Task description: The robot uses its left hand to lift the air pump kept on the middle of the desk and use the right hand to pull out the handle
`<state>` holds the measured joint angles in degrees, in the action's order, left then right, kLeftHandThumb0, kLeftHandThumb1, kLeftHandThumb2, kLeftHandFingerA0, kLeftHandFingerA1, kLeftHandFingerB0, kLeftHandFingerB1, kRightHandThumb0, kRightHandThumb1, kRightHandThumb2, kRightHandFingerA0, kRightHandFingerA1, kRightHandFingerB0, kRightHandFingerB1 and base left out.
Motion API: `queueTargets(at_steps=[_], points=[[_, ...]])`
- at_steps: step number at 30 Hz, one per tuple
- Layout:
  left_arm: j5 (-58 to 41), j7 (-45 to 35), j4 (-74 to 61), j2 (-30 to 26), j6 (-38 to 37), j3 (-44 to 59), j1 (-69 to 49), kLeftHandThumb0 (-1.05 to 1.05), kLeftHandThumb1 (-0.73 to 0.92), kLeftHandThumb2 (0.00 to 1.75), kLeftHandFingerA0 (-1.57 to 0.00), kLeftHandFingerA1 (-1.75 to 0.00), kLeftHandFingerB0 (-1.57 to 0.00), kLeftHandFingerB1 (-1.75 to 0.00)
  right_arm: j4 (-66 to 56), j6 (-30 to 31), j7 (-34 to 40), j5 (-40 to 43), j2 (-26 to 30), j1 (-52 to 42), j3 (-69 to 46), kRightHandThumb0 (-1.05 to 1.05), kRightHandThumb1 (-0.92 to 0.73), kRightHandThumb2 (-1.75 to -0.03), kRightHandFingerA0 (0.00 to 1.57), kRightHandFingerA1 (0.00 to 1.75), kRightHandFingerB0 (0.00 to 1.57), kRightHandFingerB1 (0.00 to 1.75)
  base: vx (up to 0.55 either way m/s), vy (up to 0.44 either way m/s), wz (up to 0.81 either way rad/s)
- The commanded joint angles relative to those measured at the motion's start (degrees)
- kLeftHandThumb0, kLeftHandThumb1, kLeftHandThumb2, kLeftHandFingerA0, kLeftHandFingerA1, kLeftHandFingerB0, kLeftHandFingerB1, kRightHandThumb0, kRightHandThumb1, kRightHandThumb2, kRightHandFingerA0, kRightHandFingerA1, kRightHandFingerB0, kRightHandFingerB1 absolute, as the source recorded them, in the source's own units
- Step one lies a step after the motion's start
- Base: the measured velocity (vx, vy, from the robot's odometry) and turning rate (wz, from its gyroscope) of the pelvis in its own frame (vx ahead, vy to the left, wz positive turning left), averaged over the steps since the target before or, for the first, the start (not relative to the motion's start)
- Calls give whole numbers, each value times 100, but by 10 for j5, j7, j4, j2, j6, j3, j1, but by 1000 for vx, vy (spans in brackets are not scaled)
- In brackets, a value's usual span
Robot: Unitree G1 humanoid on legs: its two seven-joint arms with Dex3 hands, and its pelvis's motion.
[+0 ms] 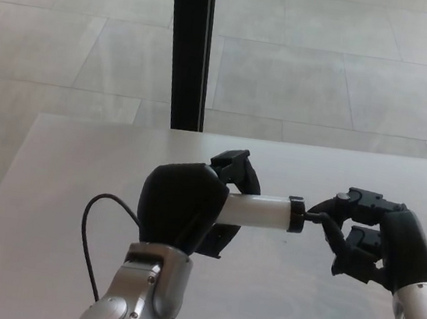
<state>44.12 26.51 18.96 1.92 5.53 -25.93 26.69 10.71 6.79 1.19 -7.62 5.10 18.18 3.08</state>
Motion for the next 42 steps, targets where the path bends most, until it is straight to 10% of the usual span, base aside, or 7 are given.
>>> queueTargets(at_steps=[1, 4, 7, 24, 39, 40, 42], points=[[-6, 9, -4, -5, -14, 8, 1, -12, 47, 117, -118, -139, -98, -123, -2, 4, 28, -10, -5, -1, -11, -17, -62, -87, 97, 158, 93, 99, 0, 0, 0], [-7, 10, -4, -5, -16, 8, -3, -9, 46, 122, -88, -167, -80, -150, -2, 2, 37, -13, -7, -1, -13, -17, -62, -87, 96, 162, 92, 101, 0, 0, 0], [-2, 20, 1, -10, -23, 6, -8, -12, 47, 118, -124, -141, -100, -123, -1, -8, 53, -27, -5, 0, -13, -19, -62, -86, 97, 160, 92, 102, 0, 0, 0], [-1, 20, -3, -17, -21, 6, -29, -8, 49, 118, -87, -171, -81, -149, 10, -37, 82, -45, 5, 12, -26, -16, -56, -105, 91, 175, 81, 154, 0, 0, 0], [2, 39, 2, -32, -37, 10, -27, -9, 47, 119, -89, -170, -83, -150, 24, -41, 90, -70, 24, 9, -25, -18, -50, -109, 92, 175, 81, 159, 0, 0, 0], [2, 36, 0, -34, -33, 11, -29, -12, 47, 115, -119, -137, -102, -123, 24, -40, 90, -69, 26, 9, -27, -17, -48, -108, 92, 175, 81, 159, 0, 0, 0], [10, 38, -1, -43, -30, 10, -30, -8, 50, 119, -93, -169, -82, -144, 22, -33, 88, -68, 29, 9, -31, -16, -48, -109, 91, 175, 82, 156, 0, 0, 0]])
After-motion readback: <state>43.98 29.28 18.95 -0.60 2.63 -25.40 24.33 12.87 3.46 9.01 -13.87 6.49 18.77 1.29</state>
